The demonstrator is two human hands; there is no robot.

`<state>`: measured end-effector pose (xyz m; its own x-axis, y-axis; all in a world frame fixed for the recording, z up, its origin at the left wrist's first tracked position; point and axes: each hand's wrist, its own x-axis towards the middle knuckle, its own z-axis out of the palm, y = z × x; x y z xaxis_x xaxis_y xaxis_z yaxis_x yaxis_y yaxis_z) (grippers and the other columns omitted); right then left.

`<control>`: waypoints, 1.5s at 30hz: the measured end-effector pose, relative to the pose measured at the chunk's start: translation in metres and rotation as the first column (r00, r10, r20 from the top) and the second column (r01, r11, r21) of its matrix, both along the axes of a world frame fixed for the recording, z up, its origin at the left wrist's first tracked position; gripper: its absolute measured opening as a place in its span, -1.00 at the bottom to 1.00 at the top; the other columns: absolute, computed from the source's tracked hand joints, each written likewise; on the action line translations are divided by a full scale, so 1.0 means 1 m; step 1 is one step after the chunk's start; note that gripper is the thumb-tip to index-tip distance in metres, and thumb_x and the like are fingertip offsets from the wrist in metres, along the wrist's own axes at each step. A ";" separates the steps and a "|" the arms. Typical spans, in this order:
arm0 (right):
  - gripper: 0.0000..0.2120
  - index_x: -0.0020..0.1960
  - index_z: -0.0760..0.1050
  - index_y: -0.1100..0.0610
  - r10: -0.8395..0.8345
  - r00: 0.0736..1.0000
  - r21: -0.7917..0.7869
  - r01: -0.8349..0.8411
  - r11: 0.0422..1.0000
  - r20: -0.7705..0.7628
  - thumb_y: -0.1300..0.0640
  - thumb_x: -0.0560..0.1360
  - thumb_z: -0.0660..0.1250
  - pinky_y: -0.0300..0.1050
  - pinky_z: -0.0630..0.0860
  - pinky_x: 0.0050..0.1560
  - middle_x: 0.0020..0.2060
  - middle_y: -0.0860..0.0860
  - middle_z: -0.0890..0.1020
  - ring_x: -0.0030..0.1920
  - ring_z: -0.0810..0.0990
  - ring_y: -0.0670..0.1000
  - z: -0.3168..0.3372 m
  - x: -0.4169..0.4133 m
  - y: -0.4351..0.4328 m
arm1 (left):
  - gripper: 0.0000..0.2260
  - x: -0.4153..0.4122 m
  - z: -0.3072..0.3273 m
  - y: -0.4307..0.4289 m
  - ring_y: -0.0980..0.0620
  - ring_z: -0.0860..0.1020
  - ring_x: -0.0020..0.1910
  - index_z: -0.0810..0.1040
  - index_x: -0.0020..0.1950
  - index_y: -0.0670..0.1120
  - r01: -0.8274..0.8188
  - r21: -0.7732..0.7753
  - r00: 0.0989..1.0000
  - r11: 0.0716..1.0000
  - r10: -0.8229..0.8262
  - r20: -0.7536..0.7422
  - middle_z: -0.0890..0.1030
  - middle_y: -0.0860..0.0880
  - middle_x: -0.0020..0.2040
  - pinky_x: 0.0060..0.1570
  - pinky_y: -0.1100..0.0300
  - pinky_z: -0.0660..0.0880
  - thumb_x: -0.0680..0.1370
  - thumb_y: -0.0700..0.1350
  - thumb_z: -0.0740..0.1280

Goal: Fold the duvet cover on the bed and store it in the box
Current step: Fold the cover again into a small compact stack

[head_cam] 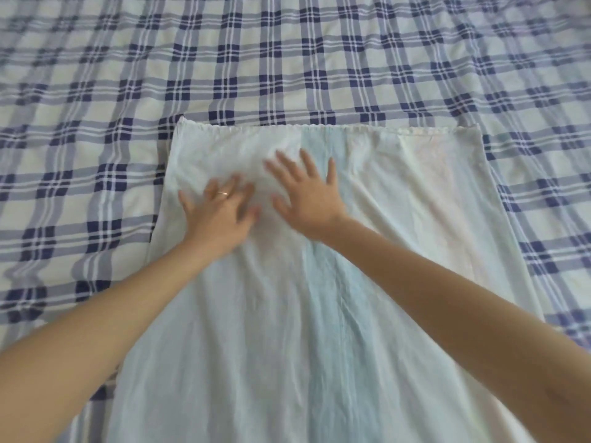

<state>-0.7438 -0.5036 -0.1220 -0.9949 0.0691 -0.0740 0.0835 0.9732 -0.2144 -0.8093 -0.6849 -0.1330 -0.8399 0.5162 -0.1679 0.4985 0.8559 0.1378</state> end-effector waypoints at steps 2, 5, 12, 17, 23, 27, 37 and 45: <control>-0.43 0.53 -0.05 -0.21 0.181 0.983 0.053 -0.182 0.982 0.019 -0.26 0.55 -0.05 0.40 -0.13 0.40 0.54 -0.16 0.04 0.53 0.00 0.13 -0.015 0.053 0.025 | -0.44 -0.023 -0.015 -0.025 -0.04 -0.14 0.54 -0.10 0.52 0.24 -0.065 -0.128 0.996 0.990 0.057 -0.066 -0.14 0.15 0.56 0.31 -0.45 -0.12 0.54 0.34 -0.10; -0.46 0.53 -0.07 -0.21 -0.318 0.947 0.108 0.311 0.944 0.047 -0.25 0.58 -0.07 0.29 -0.23 0.43 0.54 -0.15 -0.03 0.54 -0.07 0.10 -0.030 0.107 0.120 | -0.44 -0.030 -0.038 -0.037 -0.07 -0.07 0.53 -0.07 0.52 0.21 -0.090 -0.063 0.989 0.994 0.082 -0.122 -0.09 0.10 0.57 0.27 -0.48 -0.09 0.56 0.32 -0.06; -0.38 0.56 -0.12 0.15 -0.560 0.826 0.213 0.538 0.815 0.055 -0.10 0.61 -0.08 0.17 -0.32 0.46 0.55 0.07 -0.06 0.54 -0.12 0.12 -0.005 0.125 0.116 | -0.50 -0.013 -0.026 0.004 -0.04 -0.17 0.53 -0.12 0.53 0.20 -0.202 -0.154 0.978 0.967 0.208 0.022 -0.17 0.09 0.56 0.26 -0.52 -0.14 0.60 0.21 -0.12; -0.42 0.52 0.10 -0.05 0.294 0.952 0.144 -0.304 0.942 0.085 -0.20 0.54 0.02 0.33 0.01 0.41 0.47 -0.05 0.29 0.47 0.25 0.11 -0.003 0.210 -0.020 | -0.49 0.112 0.009 0.014 -0.08 0.07 0.53 0.24 0.50 0.03 0.117 0.050 0.993 0.992 -0.116 -0.010 0.15 -0.02 0.54 0.30 -0.43 -0.19 0.54 0.06 0.09; -0.38 0.51 -0.24 -0.23 -0.414 0.865 0.202 0.368 0.907 0.285 -0.33 0.51 -0.17 0.39 -0.18 0.42 0.53 -0.16 -0.16 0.53 -0.19 0.02 -0.009 0.356 0.092 | -0.32 0.191 -0.024 -0.125 -0.21 0.06 0.51 0.14 0.53 0.00 0.120 -0.165 0.990 0.979 -0.131 -0.057 0.14 -0.03 0.54 0.35 -0.35 -0.11 0.49 0.32 -0.03; -0.37 0.57 -0.15 0.08 -0.766 0.594 0.245 0.727 0.642 0.245 -0.14 0.60 -0.07 0.34 -0.23 0.44 0.55 0.03 -0.16 0.54 -0.17 0.12 -0.002 0.360 0.089 | -0.37 0.189 -0.019 -0.109 -0.18 -0.08 0.53 0.02 0.55 0.00 -0.215 -0.126 0.974 0.968 0.222 0.045 -0.02 -0.01 0.57 0.31 -0.44 -0.14 0.56 0.26 0.01; -0.40 0.52 -0.16 -0.22 -0.046 0.949 0.039 0.036 0.999 0.312 -0.27 0.53 -0.06 0.46 -0.13 0.36 0.53 -0.13 0.02 0.53 0.03 0.13 -0.016 0.504 -0.070 | -0.34 0.401 -0.011 -0.207 -0.31 0.04 0.49 0.06 0.55 0.06 0.115 -0.180 0.993 0.977 -0.117 -0.002 0.05 -0.06 0.56 0.38 -0.32 -0.12 0.49 0.26 0.05; -0.32 0.56 -0.24 0.06 -0.711 0.489 0.272 0.692 0.669 0.505 -0.18 0.59 -0.04 0.41 -0.22 0.40 0.54 0.02 -0.22 0.53 -0.21 0.16 0.018 0.572 -0.077 | -0.39 0.440 0.018 -0.204 -0.16 -0.15 0.53 -0.03 0.56 -0.02 -0.313 -0.240 0.901 0.919 0.367 0.231 -0.14 -0.07 0.57 0.31 -0.46 -0.18 0.58 0.09 0.12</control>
<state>-0.1719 -0.5808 -0.1041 -0.3997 0.7377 -0.5440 0.8281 0.5451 0.1308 -0.3692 -0.8892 -0.1152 -0.8677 0.1419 -0.4763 0.1402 0.9893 0.0393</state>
